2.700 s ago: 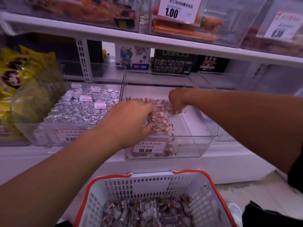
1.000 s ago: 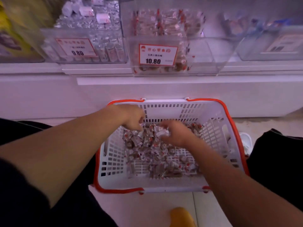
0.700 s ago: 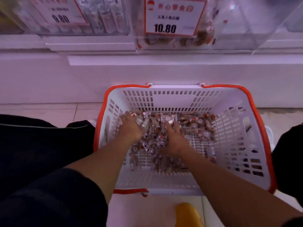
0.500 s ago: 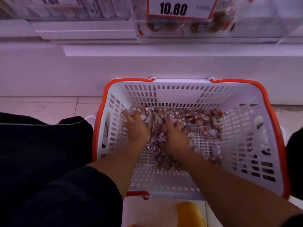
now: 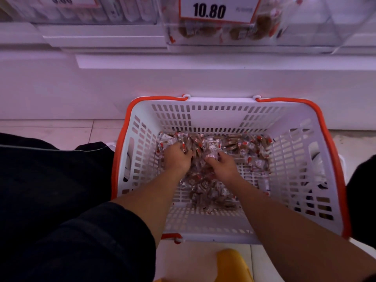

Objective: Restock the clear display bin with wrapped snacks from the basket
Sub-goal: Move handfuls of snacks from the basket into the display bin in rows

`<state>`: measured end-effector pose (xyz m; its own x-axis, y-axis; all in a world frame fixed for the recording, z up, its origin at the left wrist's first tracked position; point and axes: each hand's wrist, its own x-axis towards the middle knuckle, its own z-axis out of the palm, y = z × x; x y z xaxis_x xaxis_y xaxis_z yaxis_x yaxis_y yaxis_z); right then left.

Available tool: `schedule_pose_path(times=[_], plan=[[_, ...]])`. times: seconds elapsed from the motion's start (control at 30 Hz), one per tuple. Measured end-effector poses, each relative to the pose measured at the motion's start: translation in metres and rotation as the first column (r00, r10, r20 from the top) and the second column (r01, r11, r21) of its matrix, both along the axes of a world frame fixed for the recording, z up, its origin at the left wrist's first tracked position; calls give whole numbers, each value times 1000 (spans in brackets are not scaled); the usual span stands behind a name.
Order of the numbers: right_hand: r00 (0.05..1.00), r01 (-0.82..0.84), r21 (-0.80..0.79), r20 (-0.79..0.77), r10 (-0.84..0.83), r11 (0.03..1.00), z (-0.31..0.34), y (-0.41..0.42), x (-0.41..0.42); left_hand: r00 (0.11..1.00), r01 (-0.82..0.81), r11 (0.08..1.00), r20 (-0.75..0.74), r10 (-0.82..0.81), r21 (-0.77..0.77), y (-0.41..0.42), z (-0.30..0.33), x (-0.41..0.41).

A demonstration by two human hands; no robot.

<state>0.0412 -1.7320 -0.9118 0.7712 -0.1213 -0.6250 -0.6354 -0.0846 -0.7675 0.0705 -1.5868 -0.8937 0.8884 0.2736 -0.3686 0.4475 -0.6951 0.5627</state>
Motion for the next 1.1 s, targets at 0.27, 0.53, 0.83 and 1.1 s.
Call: schedule_pose_path(times=[0.27, 0.53, 0.83, 1.1], plan=[[986, 107, 228, -146, -74, 968, 25, -34, -4, 964, -111, 984, 227, 141, -138, 7, 22, -13], [997, 26, 242, -83, -6, 970, 81, -48, 0, 995, -51, 935, -101, 17, -352, 19, 62, 1], [970, -235, 112, -39, 240, 966, 137, -62, 11, 918, 200, 826, -194, -346, -527, 30, 156, 23], [770, -603, -178, 124, 625, 778, 280, -63, 39, 778, 576, 729, -27, -628, -370, 29, 316, 39]])
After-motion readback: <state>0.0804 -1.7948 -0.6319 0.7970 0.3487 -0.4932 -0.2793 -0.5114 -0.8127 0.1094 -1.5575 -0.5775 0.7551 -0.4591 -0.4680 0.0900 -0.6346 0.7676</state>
